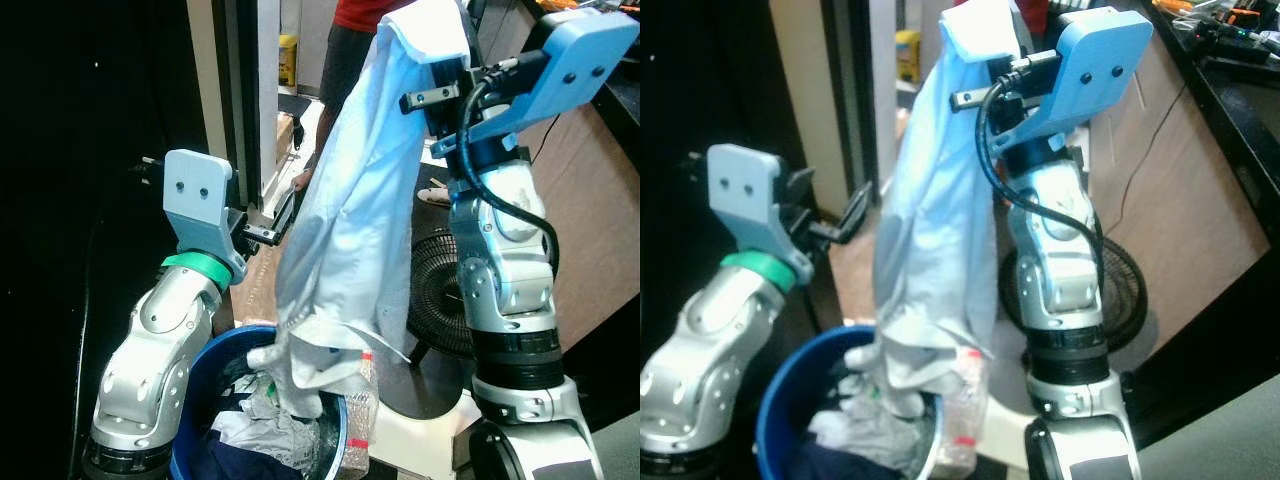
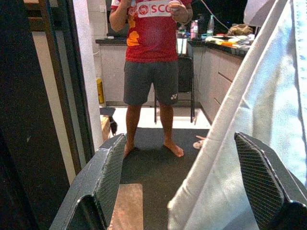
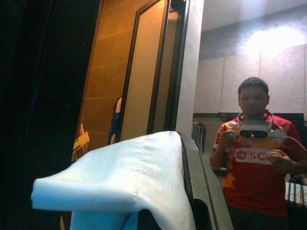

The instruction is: Clothes washing

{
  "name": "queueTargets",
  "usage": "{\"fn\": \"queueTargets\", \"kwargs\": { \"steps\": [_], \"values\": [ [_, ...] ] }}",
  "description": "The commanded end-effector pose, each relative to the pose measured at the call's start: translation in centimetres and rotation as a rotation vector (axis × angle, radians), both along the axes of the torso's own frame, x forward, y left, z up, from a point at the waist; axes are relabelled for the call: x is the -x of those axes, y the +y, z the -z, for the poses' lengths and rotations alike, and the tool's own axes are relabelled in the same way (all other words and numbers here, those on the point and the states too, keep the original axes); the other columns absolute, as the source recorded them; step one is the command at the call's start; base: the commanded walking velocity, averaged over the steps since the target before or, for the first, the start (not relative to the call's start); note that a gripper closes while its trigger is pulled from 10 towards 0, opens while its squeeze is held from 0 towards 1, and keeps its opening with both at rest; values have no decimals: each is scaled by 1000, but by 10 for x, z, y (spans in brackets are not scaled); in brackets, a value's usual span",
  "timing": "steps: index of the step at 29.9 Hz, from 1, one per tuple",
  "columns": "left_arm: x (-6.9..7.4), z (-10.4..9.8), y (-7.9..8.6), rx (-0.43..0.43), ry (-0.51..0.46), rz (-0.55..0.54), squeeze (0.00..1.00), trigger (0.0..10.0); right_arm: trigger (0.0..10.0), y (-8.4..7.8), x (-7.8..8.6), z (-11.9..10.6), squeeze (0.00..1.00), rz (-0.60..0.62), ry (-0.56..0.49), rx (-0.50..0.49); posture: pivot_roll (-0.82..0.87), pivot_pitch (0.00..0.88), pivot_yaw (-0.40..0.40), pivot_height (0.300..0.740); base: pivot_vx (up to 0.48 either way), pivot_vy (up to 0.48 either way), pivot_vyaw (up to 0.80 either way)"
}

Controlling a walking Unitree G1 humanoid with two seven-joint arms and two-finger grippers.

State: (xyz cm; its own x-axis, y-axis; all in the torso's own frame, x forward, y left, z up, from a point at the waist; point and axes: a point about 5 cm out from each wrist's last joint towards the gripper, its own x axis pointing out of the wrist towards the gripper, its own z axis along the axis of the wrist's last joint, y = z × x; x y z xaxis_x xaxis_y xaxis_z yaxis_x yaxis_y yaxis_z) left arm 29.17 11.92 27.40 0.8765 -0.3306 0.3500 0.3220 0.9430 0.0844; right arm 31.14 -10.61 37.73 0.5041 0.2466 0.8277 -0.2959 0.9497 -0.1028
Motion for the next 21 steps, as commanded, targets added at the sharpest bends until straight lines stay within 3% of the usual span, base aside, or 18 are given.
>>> {"fn": "queueTargets", "kwargs": {
  "steps": [1,11,14,21],
  "values": [
    [1,3,-1,-14,4,-2,0,10000,10000,0,6,-5,0,-5,-39,-8,99,82,-10,724,0,0,0],
    [0,4,1,-13,13,-16,0,10000,10000,0,2,0,0,-1,-14,0,100,87,-11,724,0,0,0],
    [-1,4,3,3,15,-26,0,10000,10000,3,-12,28,0,-8,114,3,102,91,-13,724,0,0,0],
    [5,-6,4,18,-46,-4,0,10000,10000,7,-16,50,0,-7,191,20,104,93,-15,724,0,0,0]
  ]
}}
